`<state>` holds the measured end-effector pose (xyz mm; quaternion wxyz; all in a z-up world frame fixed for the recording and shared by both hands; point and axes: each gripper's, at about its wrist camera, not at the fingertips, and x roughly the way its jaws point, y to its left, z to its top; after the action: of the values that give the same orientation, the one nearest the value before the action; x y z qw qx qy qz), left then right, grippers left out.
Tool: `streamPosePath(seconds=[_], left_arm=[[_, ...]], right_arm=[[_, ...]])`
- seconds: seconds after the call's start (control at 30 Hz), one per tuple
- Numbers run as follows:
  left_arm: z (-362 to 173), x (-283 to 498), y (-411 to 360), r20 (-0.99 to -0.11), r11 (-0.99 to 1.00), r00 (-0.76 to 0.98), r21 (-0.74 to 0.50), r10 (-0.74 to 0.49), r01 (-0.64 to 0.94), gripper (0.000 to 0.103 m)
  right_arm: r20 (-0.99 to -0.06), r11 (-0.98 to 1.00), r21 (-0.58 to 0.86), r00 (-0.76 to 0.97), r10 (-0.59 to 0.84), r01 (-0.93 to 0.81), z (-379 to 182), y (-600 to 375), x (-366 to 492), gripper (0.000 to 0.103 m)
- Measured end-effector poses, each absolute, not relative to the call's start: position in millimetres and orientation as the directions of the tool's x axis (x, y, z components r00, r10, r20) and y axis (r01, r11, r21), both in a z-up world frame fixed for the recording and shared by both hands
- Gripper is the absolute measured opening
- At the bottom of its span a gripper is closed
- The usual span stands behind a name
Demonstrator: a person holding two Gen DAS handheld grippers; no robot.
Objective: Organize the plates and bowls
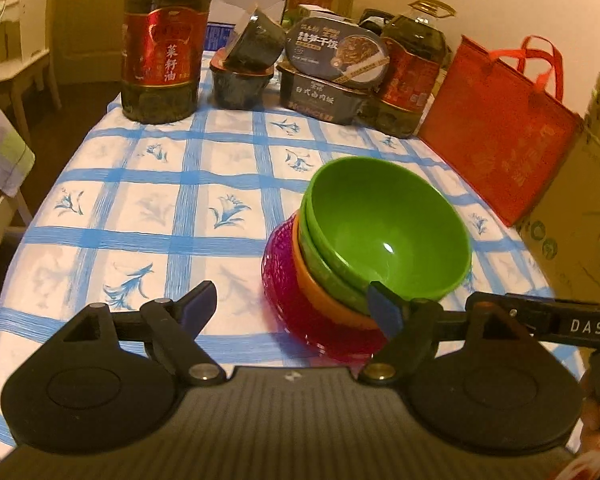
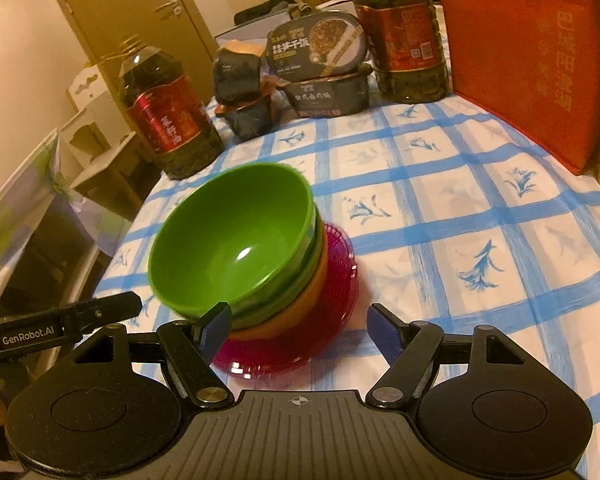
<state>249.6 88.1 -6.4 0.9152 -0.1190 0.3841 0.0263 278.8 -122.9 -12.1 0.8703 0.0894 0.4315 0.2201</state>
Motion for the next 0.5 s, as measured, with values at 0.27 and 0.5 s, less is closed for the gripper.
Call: streamPosePath(seconds=[0.27,0.5], left_arm=[[-12,219,78,-0.713,0.980,0.701,-0.145,-0.009,-0.134,0.093],[-21,189,78,-0.730,0.970,0.683,-0.171,-0.008,-0.171,0.098]], right_arm=[[-0.720,0.898,0.289,0.544,0.432,-0.331,-20,-116,244,0.074],[-0.721,0.909,0.254,0.562,0.406,-0.330,-19,-117,220,0.074]])
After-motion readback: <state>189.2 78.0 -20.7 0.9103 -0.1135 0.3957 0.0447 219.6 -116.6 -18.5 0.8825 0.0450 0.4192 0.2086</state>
